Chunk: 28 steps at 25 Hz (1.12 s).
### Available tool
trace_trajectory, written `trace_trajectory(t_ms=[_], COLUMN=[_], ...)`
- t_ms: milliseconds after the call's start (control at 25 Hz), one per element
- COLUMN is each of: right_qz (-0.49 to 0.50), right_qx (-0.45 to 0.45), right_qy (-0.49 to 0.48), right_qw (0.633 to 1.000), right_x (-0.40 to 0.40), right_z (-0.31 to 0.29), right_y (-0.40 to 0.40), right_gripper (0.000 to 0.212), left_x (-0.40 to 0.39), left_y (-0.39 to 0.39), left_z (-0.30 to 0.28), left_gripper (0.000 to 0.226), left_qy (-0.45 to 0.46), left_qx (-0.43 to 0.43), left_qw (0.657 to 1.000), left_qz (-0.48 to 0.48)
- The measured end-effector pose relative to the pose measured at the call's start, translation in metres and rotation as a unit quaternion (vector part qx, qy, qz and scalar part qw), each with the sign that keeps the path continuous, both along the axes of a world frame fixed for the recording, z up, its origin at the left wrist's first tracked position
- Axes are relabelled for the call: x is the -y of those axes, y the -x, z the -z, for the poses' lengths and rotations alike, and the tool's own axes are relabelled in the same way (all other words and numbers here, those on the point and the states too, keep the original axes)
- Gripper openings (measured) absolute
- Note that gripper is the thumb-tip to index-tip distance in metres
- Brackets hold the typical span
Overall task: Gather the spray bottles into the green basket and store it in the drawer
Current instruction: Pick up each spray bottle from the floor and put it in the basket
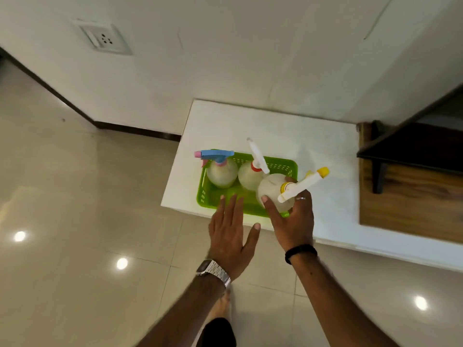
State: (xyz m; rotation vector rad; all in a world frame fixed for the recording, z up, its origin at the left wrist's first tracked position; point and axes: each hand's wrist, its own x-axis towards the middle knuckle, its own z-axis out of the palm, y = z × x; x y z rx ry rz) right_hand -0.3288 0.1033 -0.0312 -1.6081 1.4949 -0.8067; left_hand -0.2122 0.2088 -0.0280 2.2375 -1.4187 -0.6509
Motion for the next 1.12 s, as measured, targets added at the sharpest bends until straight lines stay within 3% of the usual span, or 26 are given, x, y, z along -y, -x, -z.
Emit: trace_trajectory(t_ms=[80, 200, 400, 640, 1120], right_qz=[0.016, 0.044, 0.018, 0.037, 0.047], right_qx=[-0.029, -0.065, -0.223, -0.3, -0.276], right_qy=[-0.008, -0.015, 0.013, 0.023, -0.07], right_qw=[0.999, 0.997, 0.975, 0.953, 0.957], right_x=[0.001, 0.005, 0.008, 0.008, 0.005], right_z=[0.011, 0.019, 0.035, 0.055, 0.054], right_y=[-0.008, -0.013, -0.012, -0.012, -0.009], right_gripper=[0.064, 0.063, 0.057, 0.051, 0.081], left_x=[-0.014, -0.024, -0.028, -0.03, -0.024], left_y=[-0.017, -0.03, -0.035, -0.043, -0.062], left_z=[0.024, 0.047, 0.063, 0.067, 0.066], left_gripper=[0.075, 0.077, 0.084, 0.086, 0.092], left_qy=[-0.045, -0.08, -0.095, -0.098, -0.094], left_qx=[0.071, 0.107, 0.119, 0.118, 0.129], left_qw=[0.996, 0.989, 0.983, 0.98, 0.971], left_qz=[0.025, 0.069, 0.102, 0.125, 0.176])
